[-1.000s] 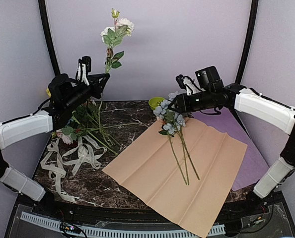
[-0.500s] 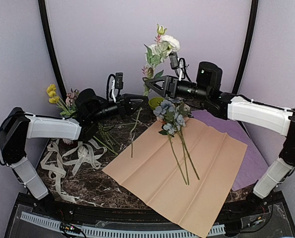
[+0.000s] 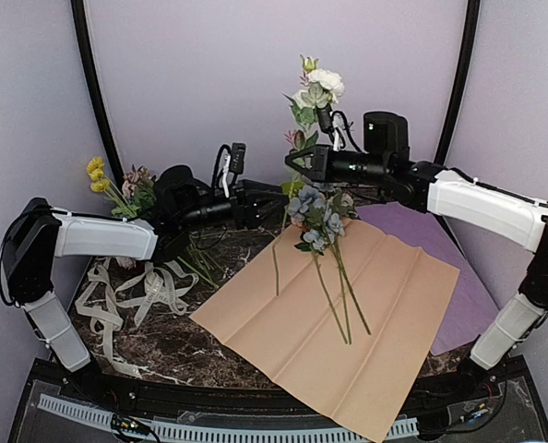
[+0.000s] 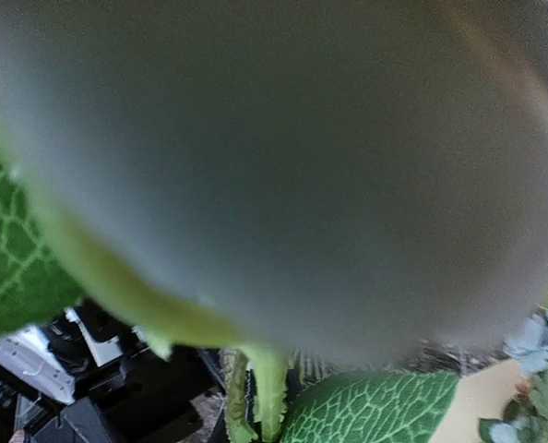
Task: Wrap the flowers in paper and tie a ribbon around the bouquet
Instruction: Pass from the left arm to the right, then place the fake flower on the flattened wrapping paper.
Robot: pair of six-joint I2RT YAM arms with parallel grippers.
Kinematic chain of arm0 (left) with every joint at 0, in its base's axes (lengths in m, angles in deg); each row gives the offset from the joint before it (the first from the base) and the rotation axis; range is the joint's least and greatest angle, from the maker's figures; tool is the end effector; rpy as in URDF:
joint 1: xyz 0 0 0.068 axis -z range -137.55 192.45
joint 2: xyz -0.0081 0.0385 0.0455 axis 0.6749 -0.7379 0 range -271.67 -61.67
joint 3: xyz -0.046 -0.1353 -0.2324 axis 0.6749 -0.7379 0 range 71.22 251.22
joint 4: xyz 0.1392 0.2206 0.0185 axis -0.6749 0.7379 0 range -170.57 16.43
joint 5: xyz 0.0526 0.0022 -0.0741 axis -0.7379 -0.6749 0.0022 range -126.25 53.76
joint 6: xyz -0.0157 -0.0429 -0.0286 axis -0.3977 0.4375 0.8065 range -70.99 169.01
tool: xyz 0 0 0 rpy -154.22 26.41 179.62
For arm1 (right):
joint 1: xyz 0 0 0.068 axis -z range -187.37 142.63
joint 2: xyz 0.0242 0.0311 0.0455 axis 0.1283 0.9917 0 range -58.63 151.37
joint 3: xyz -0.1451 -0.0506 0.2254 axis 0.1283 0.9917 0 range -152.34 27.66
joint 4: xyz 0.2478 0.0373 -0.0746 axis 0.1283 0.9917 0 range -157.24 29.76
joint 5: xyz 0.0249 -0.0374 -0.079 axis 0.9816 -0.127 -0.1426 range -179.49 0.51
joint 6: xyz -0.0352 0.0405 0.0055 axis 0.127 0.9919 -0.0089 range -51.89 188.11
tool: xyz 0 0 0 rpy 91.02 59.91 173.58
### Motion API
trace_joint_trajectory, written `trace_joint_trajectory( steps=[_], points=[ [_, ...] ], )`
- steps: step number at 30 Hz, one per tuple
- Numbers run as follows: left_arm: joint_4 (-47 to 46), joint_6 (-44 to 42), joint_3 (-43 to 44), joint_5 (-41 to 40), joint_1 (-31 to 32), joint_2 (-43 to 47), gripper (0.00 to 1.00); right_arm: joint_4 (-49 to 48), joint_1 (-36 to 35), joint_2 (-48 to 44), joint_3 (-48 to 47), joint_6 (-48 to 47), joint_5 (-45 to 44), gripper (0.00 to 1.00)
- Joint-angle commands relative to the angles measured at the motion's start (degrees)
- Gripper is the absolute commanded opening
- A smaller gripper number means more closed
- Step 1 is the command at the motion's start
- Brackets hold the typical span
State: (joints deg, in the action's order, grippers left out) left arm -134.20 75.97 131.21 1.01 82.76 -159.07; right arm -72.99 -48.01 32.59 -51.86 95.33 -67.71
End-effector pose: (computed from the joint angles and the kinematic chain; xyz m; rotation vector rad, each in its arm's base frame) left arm 0.2784 -0.2644 0.3026 0.7654 1.2808 -1.3864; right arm 0.2829 0.2603 0.3754 -0.5172 1.7412 1.1859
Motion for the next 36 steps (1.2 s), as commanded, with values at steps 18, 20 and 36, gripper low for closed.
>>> trace_joint_trajectory(
  steps=[18,20,36],
  points=[
    [53.46,-18.74,15.52,-28.95,-0.85,-7.93,0.71,51.83,19.47,10.78,-7.50,-9.12,-7.46,0.00],
    [54.13,-18.40,15.36,-28.59,-0.84,-8.69,0.71,52.32,19.82,14.58,-9.00,-10.02,-6.77,0.00],
    [54.45,-19.28,13.97,-29.41,-1.59,-9.21,0.70,48.72,21.00,31.45,-20.19,-9.11,-6.50,0.17]
  ],
)
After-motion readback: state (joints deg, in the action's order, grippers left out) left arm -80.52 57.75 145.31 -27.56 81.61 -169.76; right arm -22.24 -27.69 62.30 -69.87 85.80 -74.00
